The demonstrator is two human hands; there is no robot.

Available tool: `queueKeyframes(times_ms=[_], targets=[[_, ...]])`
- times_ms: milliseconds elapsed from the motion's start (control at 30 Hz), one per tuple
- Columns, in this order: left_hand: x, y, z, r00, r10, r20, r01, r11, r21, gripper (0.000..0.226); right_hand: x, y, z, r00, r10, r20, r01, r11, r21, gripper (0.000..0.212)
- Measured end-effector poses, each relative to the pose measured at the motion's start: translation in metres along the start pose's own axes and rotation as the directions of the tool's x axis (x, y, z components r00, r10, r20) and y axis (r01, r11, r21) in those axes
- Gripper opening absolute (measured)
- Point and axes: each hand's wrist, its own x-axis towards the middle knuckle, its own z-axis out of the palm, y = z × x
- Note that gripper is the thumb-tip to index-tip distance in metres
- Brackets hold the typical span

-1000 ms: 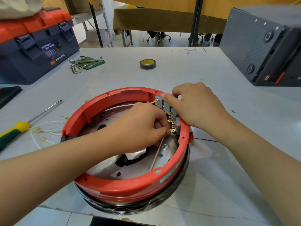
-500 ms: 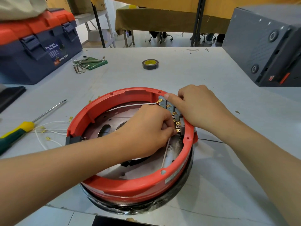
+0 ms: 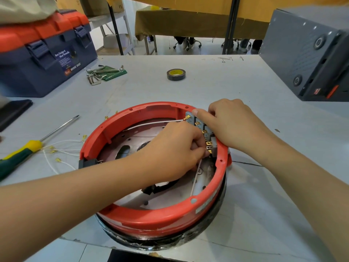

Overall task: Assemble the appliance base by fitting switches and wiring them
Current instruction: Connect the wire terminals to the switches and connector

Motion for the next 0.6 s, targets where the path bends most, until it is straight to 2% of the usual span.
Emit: queueKeyframes(times_ms=[200, 300, 467, 600], targets=[[0.002, -0.006, -0.013, 0.988, -0.041, 0.15, 0.071, 0.976, -0.204, 0.015, 0.002, 0.004, -0.004, 1.0, -0.008, 0.008, 0.008, 0.999, 0.035, 0.061], [0.0, -0.009, -0.024, 0.985, -0.03, 0.17, 0.066, 0.975, -0.213, 0.009, 0.002, 0.004, -0.007, 0.999, -0.04, -0.029, 0.041, 0.998, 0.041, 0.058], [-0.005, -0.019, -0.042, 0.997, 0.024, 0.078, -0.015, 0.993, -0.116, 0.009, 0.001, -0.003, -0.008, 0.989, -0.129, -0.067, 0.125, 0.991, -0.05, 0.049], [-0.01, -0.034, -0.055, 0.985, 0.136, -0.104, -0.128, 0.989, 0.076, 0.008, 0.003, -0.005, -0.011, 0.985, -0.168, -0.032, 0.164, 0.981, -0.106, 0.052]])
